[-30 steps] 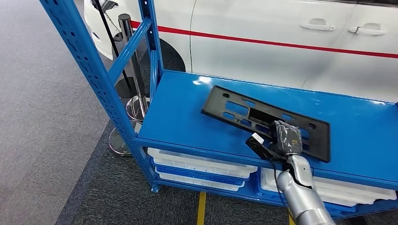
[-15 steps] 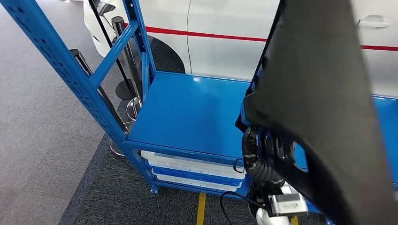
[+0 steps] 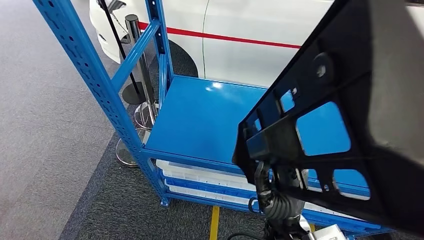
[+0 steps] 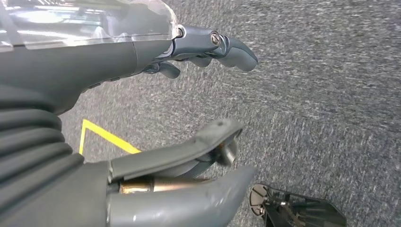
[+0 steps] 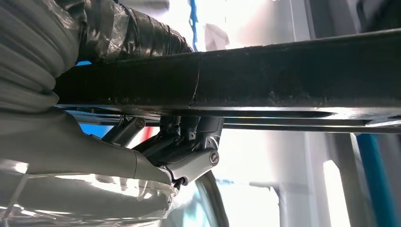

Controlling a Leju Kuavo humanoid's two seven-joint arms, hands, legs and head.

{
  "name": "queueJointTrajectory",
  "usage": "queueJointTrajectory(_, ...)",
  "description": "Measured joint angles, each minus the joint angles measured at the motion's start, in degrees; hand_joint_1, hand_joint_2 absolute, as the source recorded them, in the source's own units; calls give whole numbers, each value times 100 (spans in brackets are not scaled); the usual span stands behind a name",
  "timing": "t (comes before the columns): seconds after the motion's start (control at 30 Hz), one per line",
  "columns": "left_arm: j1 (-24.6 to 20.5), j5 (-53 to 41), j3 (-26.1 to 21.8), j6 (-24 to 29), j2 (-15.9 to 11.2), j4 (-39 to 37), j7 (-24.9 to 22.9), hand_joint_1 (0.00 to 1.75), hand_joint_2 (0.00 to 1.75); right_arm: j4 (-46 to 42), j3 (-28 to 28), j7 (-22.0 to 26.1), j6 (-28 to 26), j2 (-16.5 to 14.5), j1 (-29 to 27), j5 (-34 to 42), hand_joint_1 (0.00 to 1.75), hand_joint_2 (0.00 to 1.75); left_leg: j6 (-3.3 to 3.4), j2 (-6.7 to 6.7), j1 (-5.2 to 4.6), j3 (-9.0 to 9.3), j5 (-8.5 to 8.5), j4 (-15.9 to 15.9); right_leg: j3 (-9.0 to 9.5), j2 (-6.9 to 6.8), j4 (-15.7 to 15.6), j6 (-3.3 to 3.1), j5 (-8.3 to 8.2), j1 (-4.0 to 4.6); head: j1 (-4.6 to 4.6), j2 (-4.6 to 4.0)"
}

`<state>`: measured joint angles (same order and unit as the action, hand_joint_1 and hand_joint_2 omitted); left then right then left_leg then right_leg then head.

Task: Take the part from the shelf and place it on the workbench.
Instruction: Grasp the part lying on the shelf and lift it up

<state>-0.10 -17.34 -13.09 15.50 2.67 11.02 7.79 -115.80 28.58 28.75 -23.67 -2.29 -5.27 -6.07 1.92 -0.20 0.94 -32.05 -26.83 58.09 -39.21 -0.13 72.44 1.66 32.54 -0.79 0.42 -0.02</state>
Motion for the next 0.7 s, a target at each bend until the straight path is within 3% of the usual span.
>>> queueJointTrajectory(0.07, -2, -10, -27, 22, 60, 0, -5, 0, 175, 156, -51, 174, 383, 1, -241, 161, 175, 175, -18, -15, -4, 7, -7, 20, 368, 2, -773, -39, -379, 4, -1, 0)
queueJointTrajectory(0.13, -14, -27, -38, 48, 125, 0, 20, 0, 175, 319, -97, 344, 580, 0, -438, 239, 175, 175, -63, -25, -20, -11, -10, 39, 581, 7, -1273, -88, -560, 35, -3, 0)
queueJointTrajectory(0.2, -23, -37, -48, 86, 196, 0, 63, 0, 175, 479, -145, 470, 678, -5, -617, 307, 175, 175, -129, -26, -31, -22, 8, 30, 578, 14, -1338, -130, -590, 62, -3, 0)
queueJointTrajectory(0.27, -26, -64, -52, 155, 266, 0, 84, 0, 175, 621, -189, 556, 725, -15, -779, 338, 175, 175, -187, -20, -26, -38, -65, 77, 572, 3, -1384, -207, -642, 35, -2, 1)
queueJointTrajectory(0.33, -40, -120, -52, 259, 345, -1, 34, 0, 175, 729, -205, 636, 719, -36, -912, 315, 175, 175, -223, -13, -18, -191, -422, 487, 531, -20, -1429, -296, -711, 10, -3, 1)
queueJointTrajectory(0.4, -57, -190, -51, 377, 439, -3, -74, 0, 175, 816, -214, 699, 673, -52, -1034, 252, 175, 175, -248, -11, -16, -448, -889, 1220, 436, -36, -1416, -334, -766, 22, -3, 0)
queueJointTrajectory(0.47, -71, -268, -43, 493, 537, -4, -202, 0, 175, 892, -221, 726, 586, -57, -1139, 136, 175, 175, -256, -11, -16, -482, -1043, 1567, 321, -44, -1377, -333, -826, 37, -4, 0)
queueJointTrajectory(0.5, -77, -312, -35, 549, 589, -4, -261, 0, 175, 925, -222, 732, 538, -61, -1182, 71, 175, 175, -246, -11, -16, -332, -968, 1410, 263, -41, -1354, -323, -857, 42, -4, 0)
queueJointTrajectory(0.6, -121, -405, -3, 678, 737, -4, -348, 0, 175, 987, -223, 735, 465, -71, -1277, -53, 175, 175, -167, -14, -42, 421, -609, 225, 137, -36, -1284, -254, -950, 57, -3, 0)
queueJointTrajectory(0.63, -137, -420, 4, 701, 779, -4, -356, 0, 175, 1002, -223, 738, 463, -73, -1296, -71, 175, 175, -140, -16, -60, 547, -551, -6, 120, -39, -1273, -219, -981, 59, -3, 1)
queueJointTrajectory(0.7, -152, -437, 9, 720, 853, -4, -365, 0, 175, 1027, -225, 741, 461, -74, -1317, -88, 175, 175, -87, -18, -92, 551, -478, -71, 119, -45, -1293, -142, -1058, 52, -2, 1)
